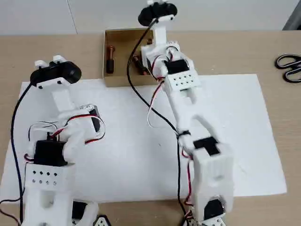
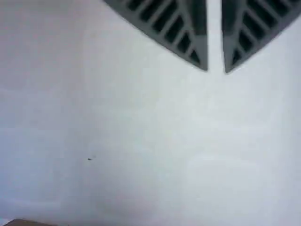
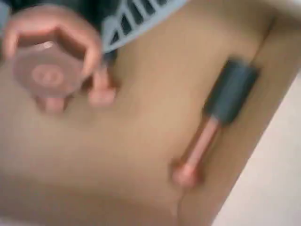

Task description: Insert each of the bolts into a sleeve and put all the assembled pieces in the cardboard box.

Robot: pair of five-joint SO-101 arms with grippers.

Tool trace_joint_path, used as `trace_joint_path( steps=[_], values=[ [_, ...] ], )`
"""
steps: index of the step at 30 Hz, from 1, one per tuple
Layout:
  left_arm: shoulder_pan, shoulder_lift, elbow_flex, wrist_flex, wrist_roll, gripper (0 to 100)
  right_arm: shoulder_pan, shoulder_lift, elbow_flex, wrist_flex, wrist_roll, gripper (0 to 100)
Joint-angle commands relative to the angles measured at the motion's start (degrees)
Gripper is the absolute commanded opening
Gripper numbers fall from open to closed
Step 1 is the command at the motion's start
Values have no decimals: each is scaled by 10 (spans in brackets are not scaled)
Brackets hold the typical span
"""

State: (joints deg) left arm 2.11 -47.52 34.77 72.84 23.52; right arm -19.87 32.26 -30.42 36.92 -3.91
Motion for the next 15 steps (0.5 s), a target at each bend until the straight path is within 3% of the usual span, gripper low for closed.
trace_joint_path(
  steps=[1,8,15],
  values=[
    [-1,-3,-3,11,0,6,5,64,-123,-51,-2,4],
    [-2,-3,-2,11,0,6,-4,238,-269,-145,-2,4],
    [-2,-3,-2,11,0,6,-40,356,-405,-153,-2,4]
  ],
)
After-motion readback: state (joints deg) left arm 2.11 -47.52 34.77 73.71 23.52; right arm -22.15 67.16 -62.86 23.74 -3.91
